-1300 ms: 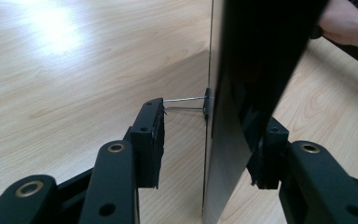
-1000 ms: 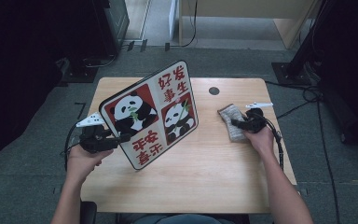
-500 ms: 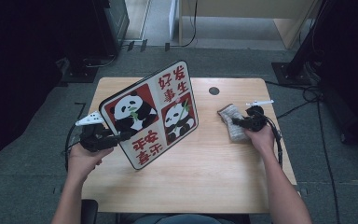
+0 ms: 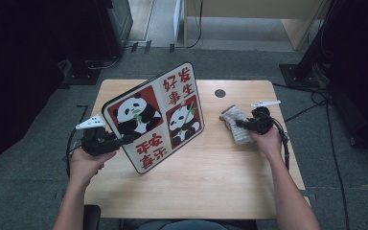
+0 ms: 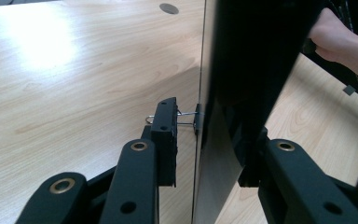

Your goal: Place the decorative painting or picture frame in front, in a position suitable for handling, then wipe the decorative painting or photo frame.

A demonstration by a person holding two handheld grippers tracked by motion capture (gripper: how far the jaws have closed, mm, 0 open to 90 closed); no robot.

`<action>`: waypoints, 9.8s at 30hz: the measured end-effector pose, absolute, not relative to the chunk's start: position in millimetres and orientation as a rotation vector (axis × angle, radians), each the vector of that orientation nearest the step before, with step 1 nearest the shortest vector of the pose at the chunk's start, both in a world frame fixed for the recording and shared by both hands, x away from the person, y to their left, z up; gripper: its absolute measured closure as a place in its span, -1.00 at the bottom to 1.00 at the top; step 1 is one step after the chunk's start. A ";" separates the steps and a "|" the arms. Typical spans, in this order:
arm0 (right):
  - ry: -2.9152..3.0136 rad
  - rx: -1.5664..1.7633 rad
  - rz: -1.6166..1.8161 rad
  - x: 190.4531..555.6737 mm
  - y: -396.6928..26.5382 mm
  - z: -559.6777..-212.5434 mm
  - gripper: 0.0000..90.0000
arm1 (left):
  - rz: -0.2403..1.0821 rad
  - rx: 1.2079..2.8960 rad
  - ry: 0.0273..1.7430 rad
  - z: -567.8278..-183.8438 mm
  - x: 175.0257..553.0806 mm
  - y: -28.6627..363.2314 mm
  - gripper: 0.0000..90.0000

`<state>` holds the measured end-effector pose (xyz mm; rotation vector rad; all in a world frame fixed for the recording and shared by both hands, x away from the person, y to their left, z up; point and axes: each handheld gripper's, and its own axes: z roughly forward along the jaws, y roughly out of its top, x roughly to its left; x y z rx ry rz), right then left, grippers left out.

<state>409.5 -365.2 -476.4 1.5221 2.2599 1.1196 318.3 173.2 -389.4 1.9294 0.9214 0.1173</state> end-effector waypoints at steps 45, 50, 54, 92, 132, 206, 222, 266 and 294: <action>2.334 1.328 1.279 396.6 -331.3 -419.6 0.56 | 0.083 1.885 0.895 -392.8 312.6 174.2 0.77; 2.353 1.307 1.281 399.2 -323.3 -413.0 0.56 | 0.082 1.888 0.892 -392.7 313.0 174.3 0.77; 2.360 1.283 1.286 399.6 -318.8 -406.9 0.56 | 0.080 1.889 0.889 -392.8 313.9 174.8 0.77; 2.344 0.989 1.373 410.8 -263.1 -293.0 0.55 | 0.087 1.914 0.878 -390.9 313.9 173.4 0.80; 2.293 1.008 1.412 441.4 -214.9 -297.2 0.46 | 0.080 1.939 0.847 -389.9 316.5 175.3 0.80; 2.370 1.045 1.385 419.5 -236.5 -375.3 0.51 | 0.056 1.899 0.862 -386.3 313.6 180.3 0.73; 2.394 1.065 1.369 415.9 -239.3 -388.6 0.51 | 0.073 1.901 0.856 -383.7 313.1 180.4 0.73; 2.500 1.198 1.260 406.3 -242.6 -454.3 0.51 | 0.065 1.904 0.833 -383.4 315.7 179.8 0.76; 2.491 1.200 1.303 396.7 -249.5 -430.2 0.52 | 0.070 1.908 0.828 -383.3 317.0 179.9 0.76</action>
